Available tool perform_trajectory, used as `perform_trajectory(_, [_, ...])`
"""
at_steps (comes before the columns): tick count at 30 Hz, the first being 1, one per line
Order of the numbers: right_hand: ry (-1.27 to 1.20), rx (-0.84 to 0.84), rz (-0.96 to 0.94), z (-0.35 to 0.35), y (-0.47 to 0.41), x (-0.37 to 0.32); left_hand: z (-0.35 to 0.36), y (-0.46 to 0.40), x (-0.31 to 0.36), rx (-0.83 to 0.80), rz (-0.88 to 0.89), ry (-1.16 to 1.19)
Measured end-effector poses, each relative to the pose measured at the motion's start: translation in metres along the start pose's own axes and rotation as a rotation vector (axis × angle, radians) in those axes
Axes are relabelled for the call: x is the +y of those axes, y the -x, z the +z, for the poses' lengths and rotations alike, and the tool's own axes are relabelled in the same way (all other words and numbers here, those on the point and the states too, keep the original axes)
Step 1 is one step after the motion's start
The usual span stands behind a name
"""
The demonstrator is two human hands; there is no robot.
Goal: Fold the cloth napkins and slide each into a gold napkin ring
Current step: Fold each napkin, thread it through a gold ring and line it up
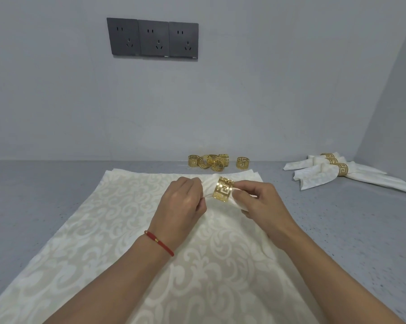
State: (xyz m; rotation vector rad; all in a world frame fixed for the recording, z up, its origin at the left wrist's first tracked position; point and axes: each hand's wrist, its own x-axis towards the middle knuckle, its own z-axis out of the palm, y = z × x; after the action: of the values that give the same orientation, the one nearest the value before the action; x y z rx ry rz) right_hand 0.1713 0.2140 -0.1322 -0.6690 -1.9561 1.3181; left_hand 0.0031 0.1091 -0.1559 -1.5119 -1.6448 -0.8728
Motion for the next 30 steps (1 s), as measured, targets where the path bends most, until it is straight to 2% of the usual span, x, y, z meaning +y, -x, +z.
perform_trajectory(8, [-0.015, -0.011, 0.049, -0.006, 0.000, 0.003, -0.001, 0.001, 0.002, -0.006, 0.075, 0.008])
perform_trajectory(12, [-0.094, -0.017, 0.169, -0.007, 0.002, -0.001, -0.003, -0.002, 0.005, 0.009, 0.145, 0.011])
perform_trajectory(19, [-0.185, 0.021, 0.262, -0.008, 0.001, 0.000, -0.004, -0.001, 0.006, -0.049, 0.183, 0.043])
perform_trajectory(22, [-0.187, -0.027, 0.283, -0.011, 0.000, 0.001, -0.005, -0.003, 0.008, -0.065, 0.209, 0.049])
perform_trajectory(26, [-0.204, -0.002, 0.291, -0.012, 0.000, 0.005, -0.007, -0.003, 0.009, -0.042, 0.257, 0.062])
perform_trajectory(28, [-0.224, 0.021, 0.291, -0.011, 0.001, 0.003, -0.007, -0.002, 0.010, -0.044, 0.259, 0.086])
perform_trajectory(30, [-0.239, 0.049, 0.278, -0.008, 0.002, 0.003, -0.006, -0.002, 0.008, -0.082, 0.165, 0.125])
